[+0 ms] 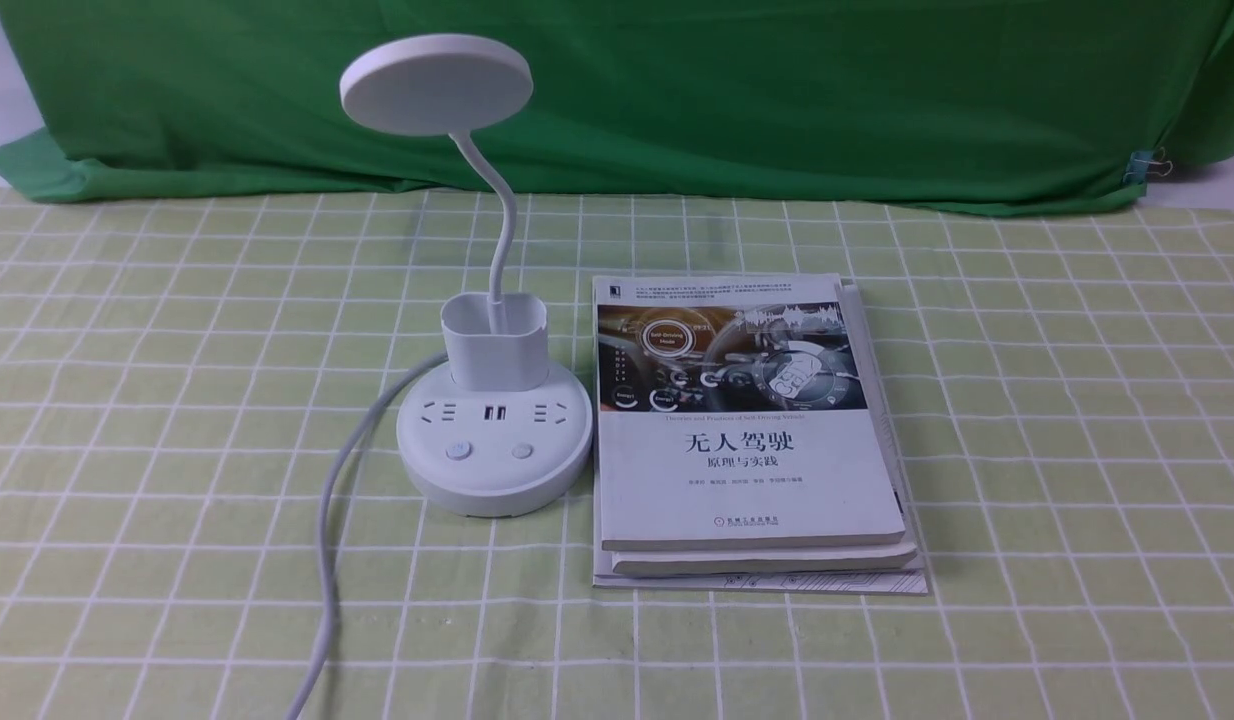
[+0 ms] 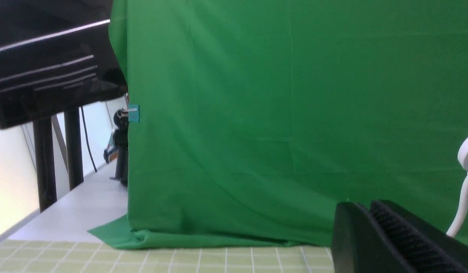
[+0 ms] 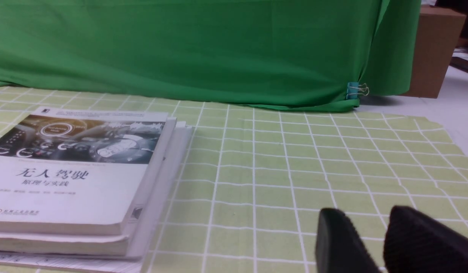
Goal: Turn on the table lamp on the green coffee tablecloth with your hand.
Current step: 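Press the power button on the lamp base to turn the lamp on with the left gripper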
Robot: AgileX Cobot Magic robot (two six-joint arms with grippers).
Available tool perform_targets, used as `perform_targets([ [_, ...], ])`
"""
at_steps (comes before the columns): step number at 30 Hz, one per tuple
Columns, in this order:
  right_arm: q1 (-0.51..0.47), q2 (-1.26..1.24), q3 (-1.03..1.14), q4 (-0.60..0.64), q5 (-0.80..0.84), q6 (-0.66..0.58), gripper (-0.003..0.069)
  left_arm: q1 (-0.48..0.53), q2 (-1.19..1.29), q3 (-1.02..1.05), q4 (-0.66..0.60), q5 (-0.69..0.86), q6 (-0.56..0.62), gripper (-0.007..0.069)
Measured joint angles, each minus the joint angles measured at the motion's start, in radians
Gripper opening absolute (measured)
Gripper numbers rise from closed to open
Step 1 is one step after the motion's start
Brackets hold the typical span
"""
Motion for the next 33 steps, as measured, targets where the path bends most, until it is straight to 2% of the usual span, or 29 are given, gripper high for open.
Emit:
perform_targets([
  [5, 0.000, 0.000, 0.000, 0.000, 0.000, 0.000, 0.0245, 0.000, 0.173, -0.081, -0.006, 0.192, 0.000, 0.0024],
  [11, 0.000, 0.000, 0.000, 0.000, 0.000, 0.000, 0.0245, 0.000, 0.286, -0.106, -0.066, 0.293, 0.000, 0.0024],
  [22, 0.000, 0.000, 0.000, 0.000, 0.000, 0.000, 0.0245, 0.000, 0.305, -0.107, -0.066, 0.209, 0.000, 0.0024],
  [33, 0.000, 0.000, 0.000, 0.000, 0.000, 0.000, 0.0245, 0.000, 0.305, -0.107, -0.066, 0.214, 0.000, 0.0024],
])
